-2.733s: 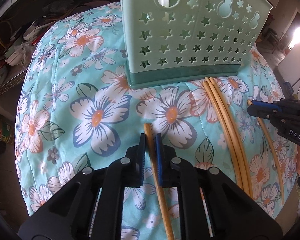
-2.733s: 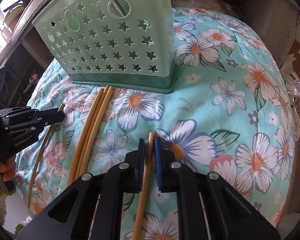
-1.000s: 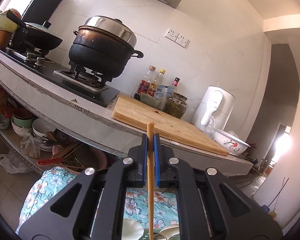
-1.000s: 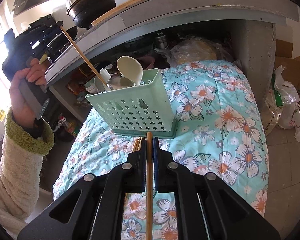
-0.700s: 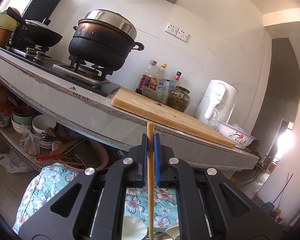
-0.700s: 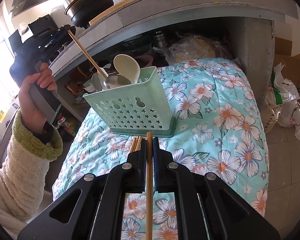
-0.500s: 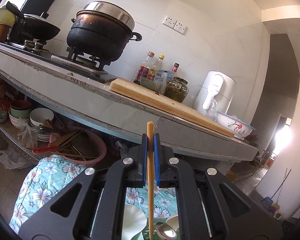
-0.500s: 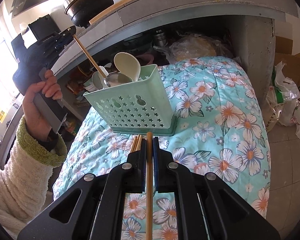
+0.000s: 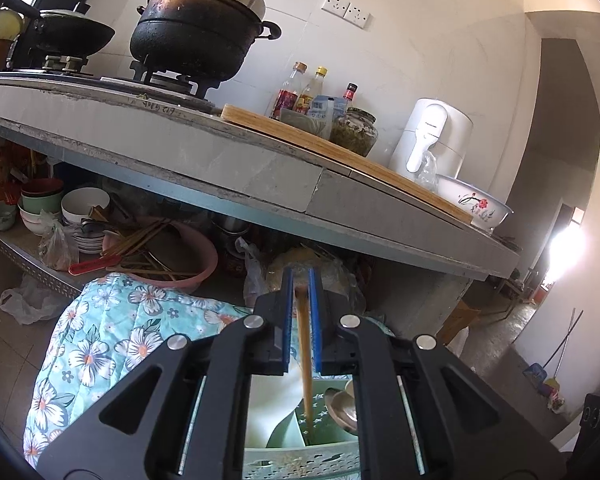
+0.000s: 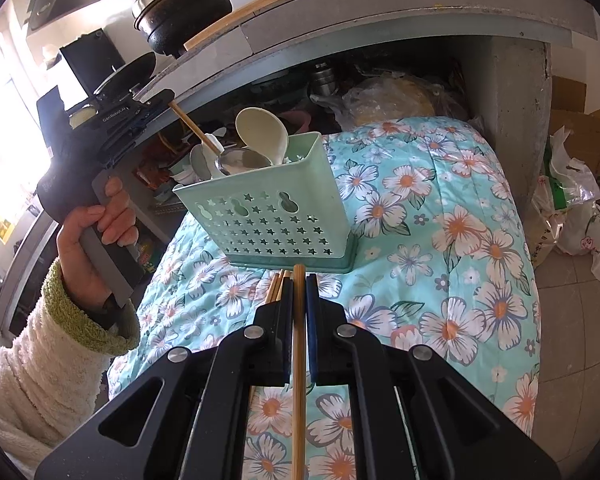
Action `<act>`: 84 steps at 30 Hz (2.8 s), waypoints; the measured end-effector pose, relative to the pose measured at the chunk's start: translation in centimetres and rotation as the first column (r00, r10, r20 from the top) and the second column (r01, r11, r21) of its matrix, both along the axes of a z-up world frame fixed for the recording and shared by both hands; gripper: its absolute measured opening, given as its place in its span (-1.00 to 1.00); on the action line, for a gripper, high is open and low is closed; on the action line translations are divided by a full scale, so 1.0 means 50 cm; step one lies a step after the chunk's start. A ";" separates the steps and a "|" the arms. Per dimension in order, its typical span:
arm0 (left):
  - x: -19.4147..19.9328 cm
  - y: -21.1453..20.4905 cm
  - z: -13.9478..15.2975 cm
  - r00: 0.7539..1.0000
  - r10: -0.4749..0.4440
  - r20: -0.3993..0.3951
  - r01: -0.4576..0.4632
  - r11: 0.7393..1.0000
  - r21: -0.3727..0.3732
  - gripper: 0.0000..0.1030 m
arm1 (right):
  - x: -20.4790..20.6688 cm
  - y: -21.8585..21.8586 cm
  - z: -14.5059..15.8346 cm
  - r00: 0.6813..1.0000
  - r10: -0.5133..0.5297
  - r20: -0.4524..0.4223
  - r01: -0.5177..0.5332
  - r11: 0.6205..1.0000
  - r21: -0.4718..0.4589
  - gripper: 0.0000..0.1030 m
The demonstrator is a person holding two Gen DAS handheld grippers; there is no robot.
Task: Organize utensils
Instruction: 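Lift the chopstick with the left tool and lower it into the green holder, then carry the chopstick with the right tool and lower it into the green holder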
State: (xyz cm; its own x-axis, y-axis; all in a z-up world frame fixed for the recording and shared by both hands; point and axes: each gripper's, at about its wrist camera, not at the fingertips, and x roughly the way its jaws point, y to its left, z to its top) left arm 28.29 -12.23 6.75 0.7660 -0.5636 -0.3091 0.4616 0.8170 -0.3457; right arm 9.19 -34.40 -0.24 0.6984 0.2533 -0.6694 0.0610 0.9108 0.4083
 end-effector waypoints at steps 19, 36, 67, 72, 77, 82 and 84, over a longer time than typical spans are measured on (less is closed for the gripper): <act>-0.096 0.118 0.003 0.998 0.053 -0.033 -0.055 0.998 -0.044 -0.25 | 0.041 0.032 0.098 0.990 0.051 0.130 -0.048 0.998 -0.029 -0.88; -0.229 0.256 -0.073 0.990 0.118 -0.073 -0.118 0.993 0.002 -0.25 | 0.277 0.146 0.383 0.808 0.106 0.580 -0.047 0.992 -0.116 -0.88; -0.198 0.342 -0.109 0.976 0.187 -0.109 -0.190 0.982 -0.012 -0.25 | 0.542 0.211 0.284 0.846 0.070 0.529 0.106 0.950 -0.295 -0.88; -0.197 0.343 -0.108 0.976 0.191 -0.105 -0.193 0.981 -0.008 -0.25 | 0.550 0.209 0.291 0.843 0.056 0.535 0.108 0.957 -0.271 -0.88; -0.194 0.348 -0.110 0.973 0.199 -0.113 -0.202 0.979 -0.009 -0.25 | 0.562 0.216 0.288 0.847 0.060 0.528 0.117 0.948 -0.295 -0.88; -0.198 0.352 -0.109 0.973 0.203 -0.111 -0.205 0.979 -0.011 -0.25 | 0.568 0.221 0.267 0.862 0.072 0.501 0.110 0.939 -0.325 -0.88; -0.199 0.352 -0.107 0.973 0.203 -0.111 -0.205 0.979 -0.013 -0.25 | 0.568 0.221 0.261 0.867 0.075 0.493 0.109 0.936 -0.335 -0.88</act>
